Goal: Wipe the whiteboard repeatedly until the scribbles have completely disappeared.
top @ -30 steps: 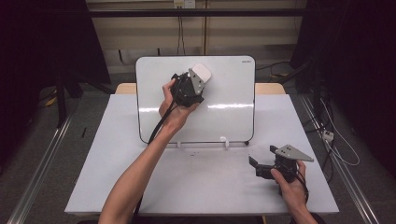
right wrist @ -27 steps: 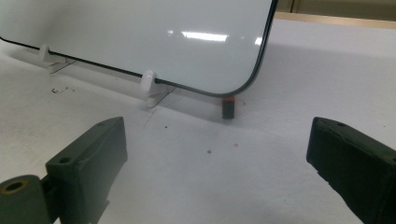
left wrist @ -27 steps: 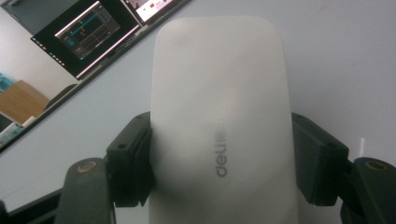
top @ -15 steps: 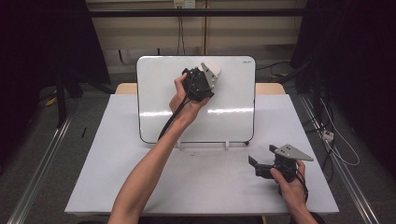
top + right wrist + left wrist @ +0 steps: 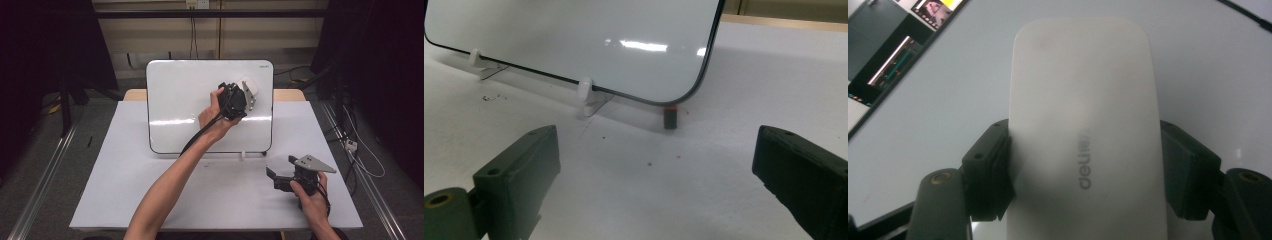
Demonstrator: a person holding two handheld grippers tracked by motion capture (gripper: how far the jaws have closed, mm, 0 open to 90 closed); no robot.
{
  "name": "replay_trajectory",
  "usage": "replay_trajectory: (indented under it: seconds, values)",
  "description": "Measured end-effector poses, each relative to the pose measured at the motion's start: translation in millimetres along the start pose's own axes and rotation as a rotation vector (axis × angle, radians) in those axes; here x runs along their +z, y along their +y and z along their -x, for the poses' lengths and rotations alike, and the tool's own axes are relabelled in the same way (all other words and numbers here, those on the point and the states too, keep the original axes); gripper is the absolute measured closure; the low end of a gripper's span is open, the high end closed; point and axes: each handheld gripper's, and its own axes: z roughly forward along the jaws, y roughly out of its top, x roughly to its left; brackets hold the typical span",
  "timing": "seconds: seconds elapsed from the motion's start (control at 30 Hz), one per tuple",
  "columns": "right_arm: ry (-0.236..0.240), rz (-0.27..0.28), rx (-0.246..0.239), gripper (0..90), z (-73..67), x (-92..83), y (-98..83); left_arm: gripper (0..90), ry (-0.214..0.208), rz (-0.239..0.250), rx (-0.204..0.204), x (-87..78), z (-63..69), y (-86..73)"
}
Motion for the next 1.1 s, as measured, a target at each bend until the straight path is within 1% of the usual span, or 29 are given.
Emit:
replay_trajectory:
  seconds: [0.07, 0.1, 0.13, 0.17, 0.23, 0.3, 0.47, 0.5, 0.6, 0.63, 0.67, 0.7, 0.73, 0.8, 0.87, 0.93, 1.03, 1.1]
  values:
    - [0.001, 0.000, -0.001, 5.2, -0.4, 0.1, 0.1, 31.3, -0.023, -0.003, 0.035, -0.7, 7.6, -0.2]
    - [0.004, 0.001, 0.000, 5.2, -0.7, 0.0, 0.1, 31.3, -0.029, -0.002, 0.044, -1.1, 11.0, -0.6]
    - [0.003, 0.002, -0.001, 5.2, -0.8, -0.1, 0.0, 31.3, -0.035, 0.000, 0.063, -2.4, 14.5, -1.7]
    - [0.004, 0.005, 0.002, 5.2, -0.9, -0.3, 0.1, 31.3, -0.031, 0.007, 0.069, -3.7, 15.2, -2.9]
    - [0.004, 0.003, 0.001, 5.2, -0.4, -0.5, 0.0, 31.3, -0.041, 0.013, 0.053, -5.3, 13.4, -3.6]
    - [0.002, 0.002, 0.001, 5.2, -0.3, -0.4, 0.1, 31.2, -0.038, 0.009, 0.049, -5.5, 12.0, -4.0]
    - [0.000, 0.001, 0.000, 5.2, 0.6, -1.9, -0.8, 31.2, -0.027, 0.009, 0.014, -6.6, 5.9, -7.2]
    - [-0.003, 0.001, 0.003, 5.2, 0.8, -2.4, -1.0, 31.2, -0.025, 0.012, 0.013, -7.2, 6.0, -8.0]
    - [-0.007, 0.002, 0.004, 5.2, 1.2, -2.6, -1.3, 31.2, -0.013, 0.005, 0.028, -10.1, 9.1, -10.8]
    - [-0.007, 0.003, 0.002, 5.2, 0.9, -2.7, -1.3, 31.2, -0.004, 0.011, 0.016, -11.5, 9.9, -13.8]
    - [-0.004, 0.004, 0.006, 5.2, 0.4, -2.6, -1.3, 31.2, -0.004, 0.016, 0.001, -13.0, 9.0, -18.0]
    - [-0.005, 0.005, 0.002, 5.2, 0.4, -2.6, -1.4, 31.2, -0.001, 0.016, -0.017, -15.2, 8.1, -23.2]
    - [-0.005, 0.004, 0.001, 5.2, 0.4, -2.5, -1.6, 31.2, 0.007, 0.018, -0.026, -17.8, 7.0, -28.9]
    - [-0.008, 0.001, 0.008, 5.2, 0.5, -2.8, -1.6, 31.1, 0.015, 0.018, -0.051, -24.3, 2.5, -40.6]
    - [-0.009, 0.000, 0.012, 5.2, 0.7, -2.7, -1.5, 31.1, 0.021, 0.009, -0.085, -29.3, -7.0, -50.6]
    - [-0.009, -0.005, 0.010, 5.2, 0.5, -2.4, -1.4, 31.1, 0.030, 0.002, -0.113, -32.8, -18.3, -57.4]
    - [-0.009, -0.002, 0.009, 5.2, -0.9, -1.4, -0.9, 31.1, 0.057, -0.002, -0.151, -37.0, -34.6, -63.5]
    - [-0.007, -0.005, 0.002, 5.2, -1.0, -0.9, -0.8, 31.1, 0.063, -0.004, -0.175, -38.3, -44.2, -66.2]
